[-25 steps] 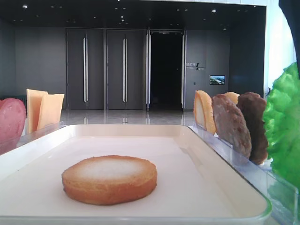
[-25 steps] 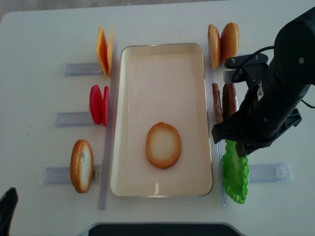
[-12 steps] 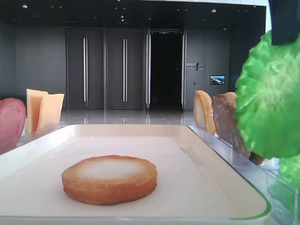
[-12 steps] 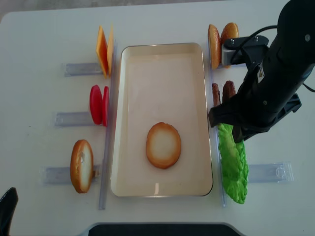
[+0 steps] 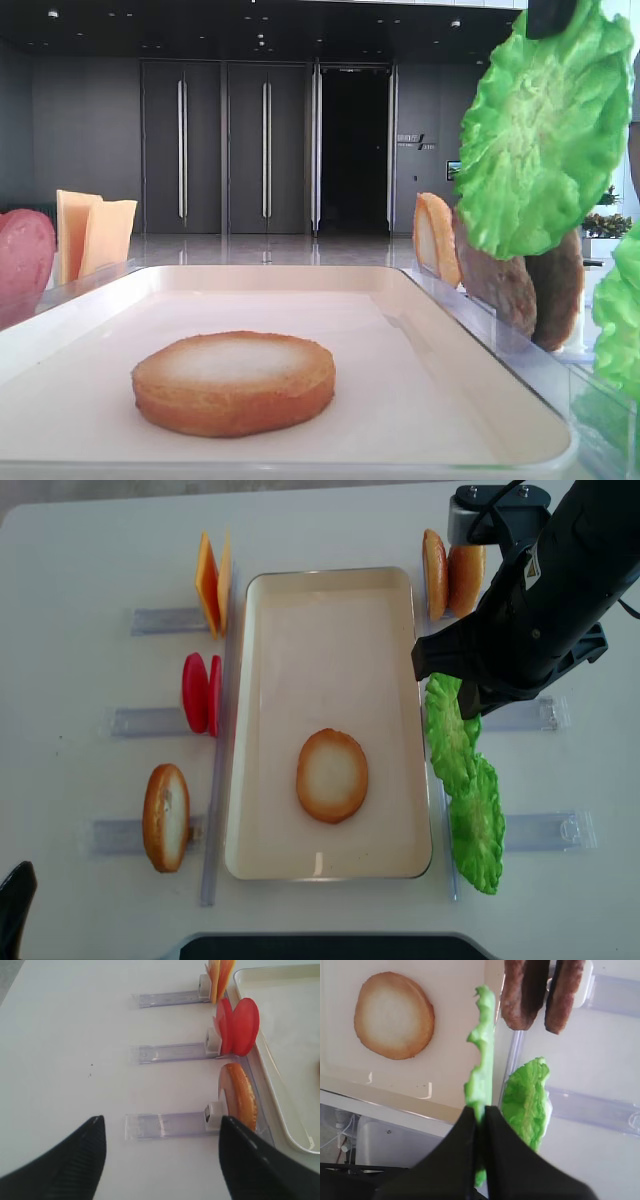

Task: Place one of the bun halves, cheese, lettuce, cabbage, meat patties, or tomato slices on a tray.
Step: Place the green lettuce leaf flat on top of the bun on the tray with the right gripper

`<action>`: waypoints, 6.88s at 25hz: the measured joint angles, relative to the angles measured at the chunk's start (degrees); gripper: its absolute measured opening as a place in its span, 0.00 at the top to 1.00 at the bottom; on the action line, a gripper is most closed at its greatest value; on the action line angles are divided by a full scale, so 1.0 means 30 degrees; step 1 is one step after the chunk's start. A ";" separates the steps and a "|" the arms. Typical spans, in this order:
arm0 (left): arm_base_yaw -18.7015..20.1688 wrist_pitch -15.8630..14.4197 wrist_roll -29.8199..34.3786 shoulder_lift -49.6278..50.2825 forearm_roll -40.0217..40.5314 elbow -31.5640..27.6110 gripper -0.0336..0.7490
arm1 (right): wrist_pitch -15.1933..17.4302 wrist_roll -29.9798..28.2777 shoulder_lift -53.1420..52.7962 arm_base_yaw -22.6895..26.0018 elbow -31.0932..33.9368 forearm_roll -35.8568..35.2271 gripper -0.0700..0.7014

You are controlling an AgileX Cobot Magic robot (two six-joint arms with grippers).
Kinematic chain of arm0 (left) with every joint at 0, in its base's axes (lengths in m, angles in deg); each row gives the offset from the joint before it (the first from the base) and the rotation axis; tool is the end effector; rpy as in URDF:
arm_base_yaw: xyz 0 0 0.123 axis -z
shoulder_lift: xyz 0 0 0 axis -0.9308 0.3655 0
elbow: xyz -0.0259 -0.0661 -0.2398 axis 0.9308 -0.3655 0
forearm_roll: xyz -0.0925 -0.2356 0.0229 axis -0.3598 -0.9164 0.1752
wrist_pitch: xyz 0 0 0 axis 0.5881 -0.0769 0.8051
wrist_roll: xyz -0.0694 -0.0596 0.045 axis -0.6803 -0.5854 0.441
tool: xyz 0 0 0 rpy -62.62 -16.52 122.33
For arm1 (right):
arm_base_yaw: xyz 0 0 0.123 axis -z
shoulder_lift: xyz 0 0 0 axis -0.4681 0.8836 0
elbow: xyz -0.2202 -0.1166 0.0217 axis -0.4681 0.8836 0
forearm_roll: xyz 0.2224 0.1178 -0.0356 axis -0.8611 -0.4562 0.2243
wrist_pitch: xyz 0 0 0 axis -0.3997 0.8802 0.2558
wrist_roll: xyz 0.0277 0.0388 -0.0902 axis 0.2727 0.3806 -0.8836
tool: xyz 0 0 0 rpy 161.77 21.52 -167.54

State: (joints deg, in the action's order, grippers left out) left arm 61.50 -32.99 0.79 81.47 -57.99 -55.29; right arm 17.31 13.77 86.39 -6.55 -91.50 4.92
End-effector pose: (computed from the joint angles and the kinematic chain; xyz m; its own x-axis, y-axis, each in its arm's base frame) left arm 0.0403 -0.0001 0.2623 -0.5122 0.0622 -0.8566 -0.0173 0.9964 0.0826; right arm 0.2223 0.1734 0.2618 -0.9692 -0.2049 -0.1365 -0.2326 0.9439 0.2346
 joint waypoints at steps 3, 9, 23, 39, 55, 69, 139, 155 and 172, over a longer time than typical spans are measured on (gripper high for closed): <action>0.0000 0.0000 0.0000 0.0000 0.0000 0.0000 0.27 | 0.0000 -0.0051 0.0005 0.0000 0.0000 -0.0621 0.90; 0.0000 0.0000 0.0000 0.0000 0.0000 0.0000 0.27 | -0.1357 -0.2042 0.0005 0.0000 0.0000 -0.4328 0.90; 0.0000 0.0000 0.0000 0.0000 0.0000 0.0000 0.27 | -0.6380 -0.7752 0.1014 0.0067 0.1448 -1.2759 0.90; 0.0000 0.0000 0.0000 0.0000 0.0000 0.0000 0.27 | -0.7320 -1.7680 0.1255 0.1403 0.5804 -2.4365 0.90; 0.0000 0.0000 0.0000 0.0000 -0.0019 0.0000 0.27 | -0.6393 -2.1824 0.5360 0.1050 0.6166 -2.7691 0.90; 0.0000 0.0000 0.0000 0.0000 -0.0019 0.0000 0.27 | -0.6113 -2.3284 0.7006 0.0857 0.6250 -2.7655 0.90; 0.0000 0.0012 0.0204 0.0000 -0.0099 0.0000 0.27 | -0.5711 -2.3832 0.7028 0.2155 0.6250 -2.5248 0.90; 0.0000 0.0012 0.0204 0.0000 -0.0099 0.0000 0.27 | -0.5932 -2.3832 0.7028 0.2155 0.6250 -2.4435 0.82; 0.0000 0.0012 0.0204 0.0000 -0.0099 0.0000 0.27 | -0.6054 -2.3832 0.7028 0.2155 0.6250 -2.4372 0.44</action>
State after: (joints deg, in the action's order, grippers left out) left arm 61.50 -32.96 1.40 81.47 -58.28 -55.29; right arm -0.85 -57.73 107.48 -0.09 -72.75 -68.19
